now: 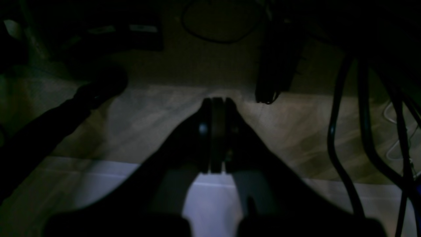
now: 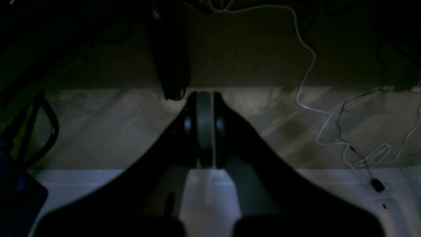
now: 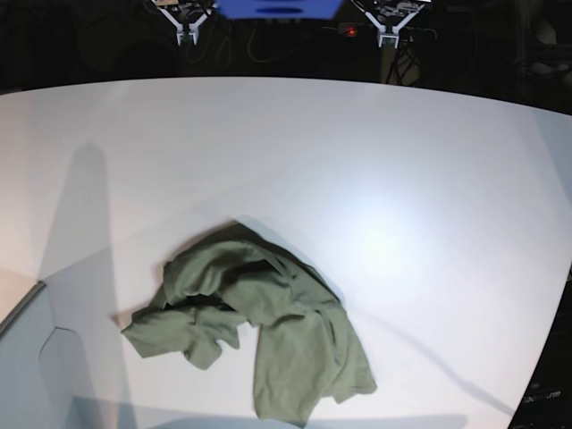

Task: Layout the t-shirt on the table in an organized manner, then fold the t-shirt properly

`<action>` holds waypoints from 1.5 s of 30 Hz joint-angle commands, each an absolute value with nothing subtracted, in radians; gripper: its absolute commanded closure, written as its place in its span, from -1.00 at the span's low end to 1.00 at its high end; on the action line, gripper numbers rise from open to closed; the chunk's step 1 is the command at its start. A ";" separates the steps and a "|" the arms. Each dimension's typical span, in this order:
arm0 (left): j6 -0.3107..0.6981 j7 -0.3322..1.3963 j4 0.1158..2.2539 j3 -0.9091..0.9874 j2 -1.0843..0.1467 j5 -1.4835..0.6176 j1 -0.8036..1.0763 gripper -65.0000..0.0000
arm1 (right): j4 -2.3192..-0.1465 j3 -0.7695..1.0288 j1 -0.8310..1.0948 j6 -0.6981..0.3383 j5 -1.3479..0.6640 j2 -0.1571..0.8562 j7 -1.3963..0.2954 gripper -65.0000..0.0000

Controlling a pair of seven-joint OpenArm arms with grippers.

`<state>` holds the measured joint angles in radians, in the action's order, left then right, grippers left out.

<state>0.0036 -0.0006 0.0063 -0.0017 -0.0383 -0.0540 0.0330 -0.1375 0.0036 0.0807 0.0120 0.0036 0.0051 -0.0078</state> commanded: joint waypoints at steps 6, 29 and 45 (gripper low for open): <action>0.002 0.001 0.005 -0.001 -0.044 -0.056 0.036 1.00 | -0.139 0.002 0.090 -0.002 0.004 0.007 -0.010 1.00; 0.002 -0.002 0.007 -0.002 -0.056 -0.056 0.056 1.00 | -0.140 0.002 0.107 -0.002 0.004 0.007 -0.002 1.00; 0.004 0.010 0.805 -0.001 -0.165 -0.058 0.512 1.00 | -0.897 0.008 0.601 -0.002 0.004 0.019 -0.008 1.00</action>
